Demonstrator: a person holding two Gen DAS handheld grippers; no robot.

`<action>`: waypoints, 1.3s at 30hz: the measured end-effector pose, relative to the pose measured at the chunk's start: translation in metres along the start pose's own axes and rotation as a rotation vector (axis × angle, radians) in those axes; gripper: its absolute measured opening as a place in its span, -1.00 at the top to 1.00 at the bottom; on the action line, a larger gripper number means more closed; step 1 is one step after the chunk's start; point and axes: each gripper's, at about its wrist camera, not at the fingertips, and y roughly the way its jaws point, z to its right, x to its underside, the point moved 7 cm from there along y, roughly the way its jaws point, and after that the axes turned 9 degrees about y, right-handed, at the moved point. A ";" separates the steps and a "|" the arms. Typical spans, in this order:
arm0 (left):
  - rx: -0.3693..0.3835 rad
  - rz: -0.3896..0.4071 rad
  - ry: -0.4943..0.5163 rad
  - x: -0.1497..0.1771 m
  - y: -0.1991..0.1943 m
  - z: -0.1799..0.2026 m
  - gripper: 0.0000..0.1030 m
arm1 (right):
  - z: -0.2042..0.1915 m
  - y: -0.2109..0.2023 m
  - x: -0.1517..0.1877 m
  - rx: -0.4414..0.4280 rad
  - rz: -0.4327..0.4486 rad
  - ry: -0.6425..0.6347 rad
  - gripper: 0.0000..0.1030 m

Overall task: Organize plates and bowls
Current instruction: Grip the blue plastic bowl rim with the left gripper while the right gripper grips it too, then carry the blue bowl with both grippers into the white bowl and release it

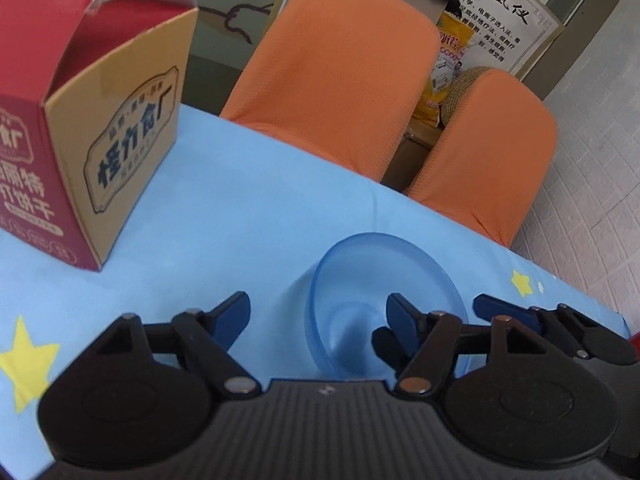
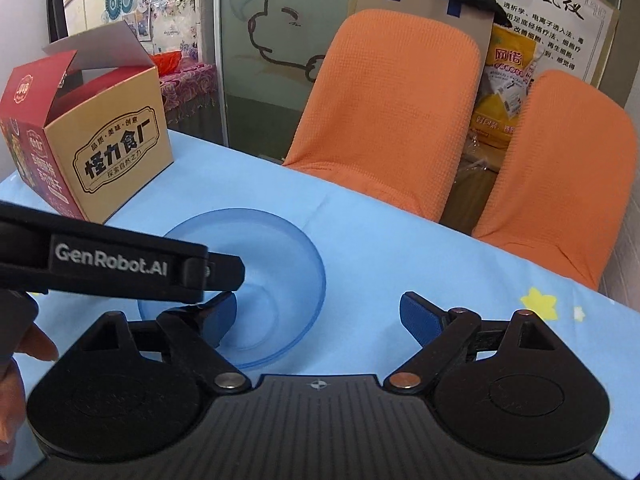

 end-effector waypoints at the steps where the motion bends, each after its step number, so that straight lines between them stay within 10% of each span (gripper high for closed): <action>1: -0.009 -0.001 0.017 0.000 0.001 0.001 -0.12 | -0.001 0.004 0.000 -0.011 -0.012 0.010 -1.00; 10: -0.006 -0.002 0.090 0.009 -0.005 0.007 0.25 | -0.024 -0.004 0.010 -0.105 -0.051 0.050 -0.53; 27: 0.111 0.090 0.151 0.051 -0.121 0.074 0.24 | -0.018 -0.123 0.033 -0.052 0.045 0.014 -0.64; 39: 0.292 0.046 0.251 0.162 -0.174 0.175 0.21 | 0.025 -0.227 0.135 0.093 0.072 0.078 -0.69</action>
